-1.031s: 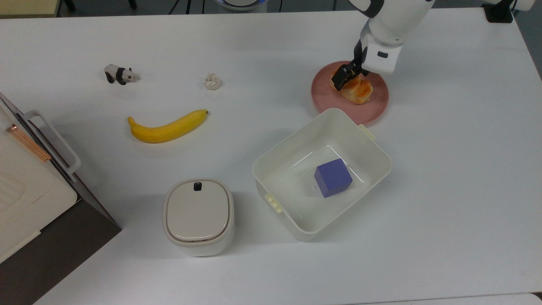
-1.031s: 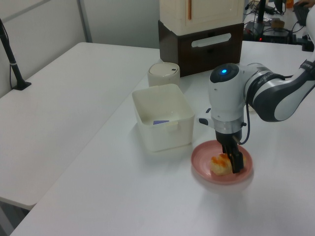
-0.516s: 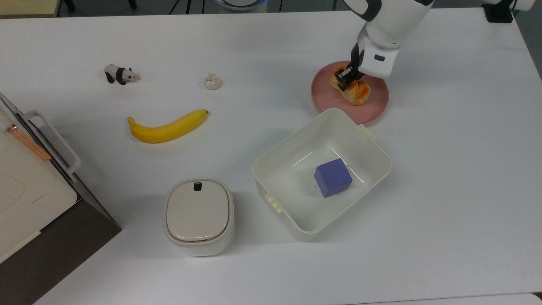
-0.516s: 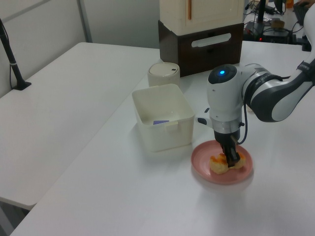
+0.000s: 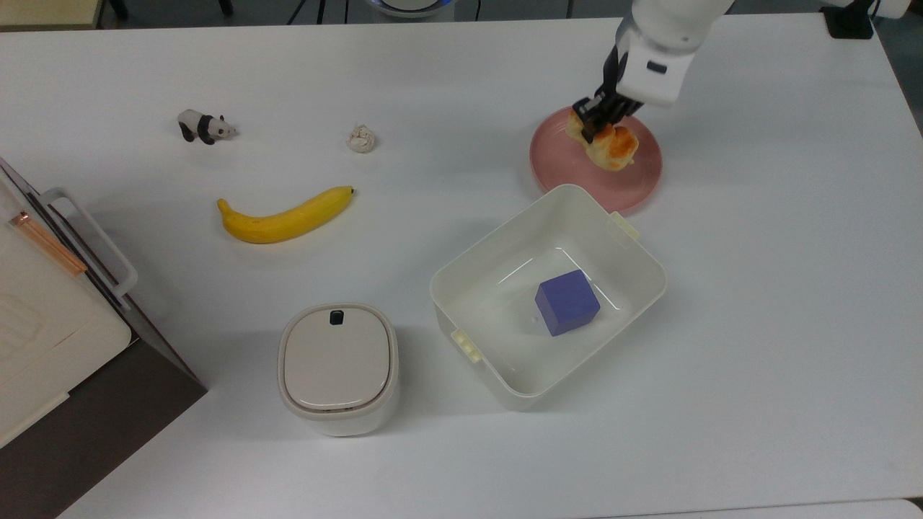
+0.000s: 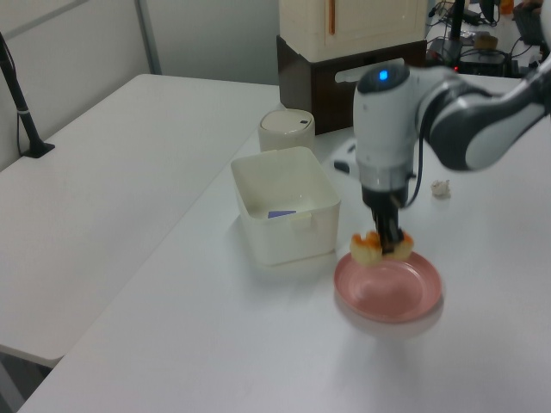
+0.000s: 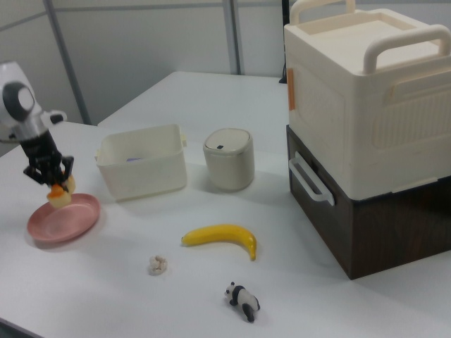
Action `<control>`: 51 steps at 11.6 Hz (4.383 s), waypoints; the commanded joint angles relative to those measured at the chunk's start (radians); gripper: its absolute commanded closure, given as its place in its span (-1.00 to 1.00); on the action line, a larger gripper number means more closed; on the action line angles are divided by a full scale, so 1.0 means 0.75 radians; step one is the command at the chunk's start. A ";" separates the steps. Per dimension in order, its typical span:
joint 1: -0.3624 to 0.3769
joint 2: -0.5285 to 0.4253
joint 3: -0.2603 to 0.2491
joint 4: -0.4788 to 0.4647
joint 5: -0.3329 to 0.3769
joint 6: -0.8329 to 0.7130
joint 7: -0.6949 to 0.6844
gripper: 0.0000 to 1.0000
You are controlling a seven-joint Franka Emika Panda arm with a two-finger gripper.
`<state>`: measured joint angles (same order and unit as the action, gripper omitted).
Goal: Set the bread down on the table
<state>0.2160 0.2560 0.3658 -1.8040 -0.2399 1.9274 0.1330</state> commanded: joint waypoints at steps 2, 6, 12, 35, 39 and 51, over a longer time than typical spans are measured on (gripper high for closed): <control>-0.110 -0.126 -0.003 0.047 0.021 -0.266 -0.240 0.68; -0.375 -0.145 -0.017 0.017 0.005 -0.257 -0.392 0.68; -0.429 0.092 -0.017 -0.112 -0.216 -0.003 -0.354 0.68; -0.632 0.019 -0.107 0.591 0.246 -0.353 -0.200 -1.00; -0.619 0.021 -0.146 0.648 0.291 -0.365 -0.116 -1.00; -0.615 0.027 -0.160 0.718 0.279 -0.457 -0.083 -1.00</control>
<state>-0.2654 0.2742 0.2677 -1.3028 -0.0424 1.6335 0.0498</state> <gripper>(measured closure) 0.000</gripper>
